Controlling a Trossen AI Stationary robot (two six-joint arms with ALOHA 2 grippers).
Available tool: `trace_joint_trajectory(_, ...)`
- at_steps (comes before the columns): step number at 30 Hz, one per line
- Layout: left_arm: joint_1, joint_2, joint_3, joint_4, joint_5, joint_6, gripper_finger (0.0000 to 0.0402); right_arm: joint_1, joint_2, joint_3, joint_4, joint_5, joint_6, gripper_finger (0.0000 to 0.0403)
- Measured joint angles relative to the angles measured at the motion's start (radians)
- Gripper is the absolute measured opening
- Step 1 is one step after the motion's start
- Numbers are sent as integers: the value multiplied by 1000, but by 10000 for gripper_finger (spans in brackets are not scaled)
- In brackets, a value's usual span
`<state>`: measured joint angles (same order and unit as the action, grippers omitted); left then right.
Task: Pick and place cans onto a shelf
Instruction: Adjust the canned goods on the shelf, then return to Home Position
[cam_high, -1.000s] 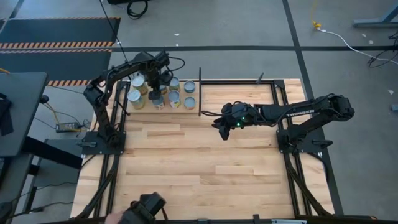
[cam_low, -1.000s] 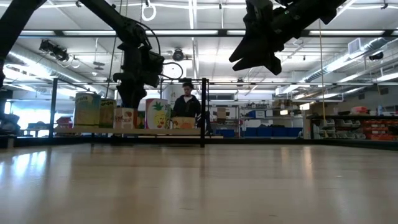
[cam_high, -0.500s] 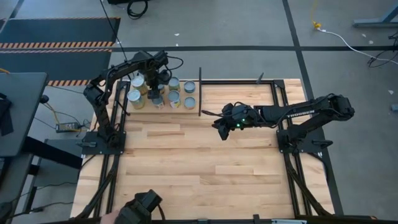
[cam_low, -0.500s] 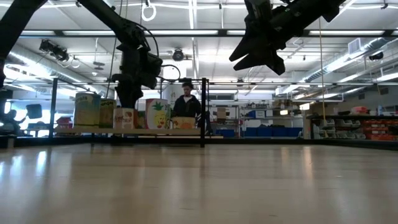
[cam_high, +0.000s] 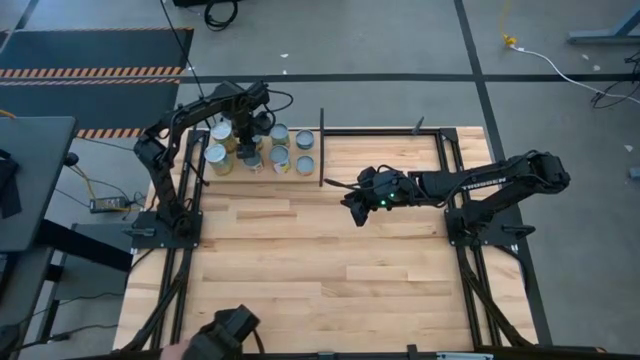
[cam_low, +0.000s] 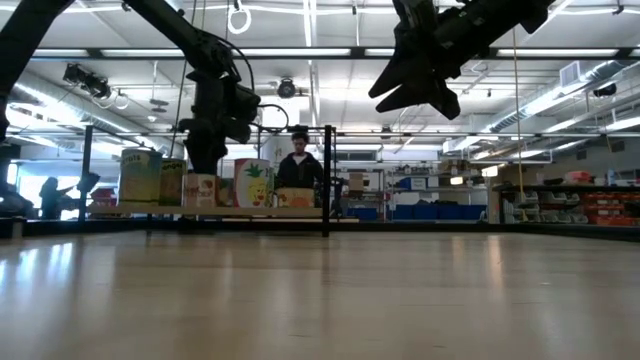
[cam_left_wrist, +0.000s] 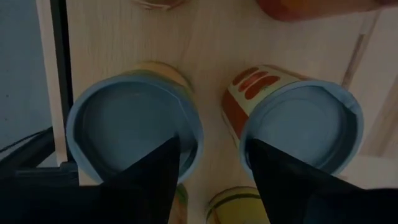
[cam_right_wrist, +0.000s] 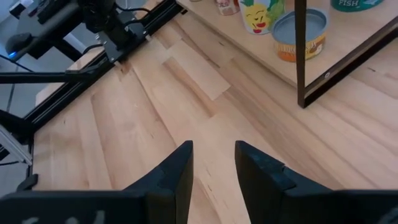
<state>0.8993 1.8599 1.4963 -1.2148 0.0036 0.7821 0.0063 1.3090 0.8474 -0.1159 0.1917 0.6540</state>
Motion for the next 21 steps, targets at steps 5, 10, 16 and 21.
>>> trace_joint_trajectory(5, -4, -31, -3, -24, -11, -14, 201, -1, 0, 0, 3, -6, -1, 129)
trace_joint_trajectory(10, -27, -83, -2, -28, -11, -39, 201, -41, -7, 0, 26, -12, -32, 139)
trace_joint_trajectory(16, -100, -146, -2, -22, -10, -202, 201, -133, -28, 0, 82, -138, -155, 136)
trace_joint_trajectory(21, -189, -224, -1, 34, 89, -458, 201, -201, -92, 0, 153, -223, -266, 132)
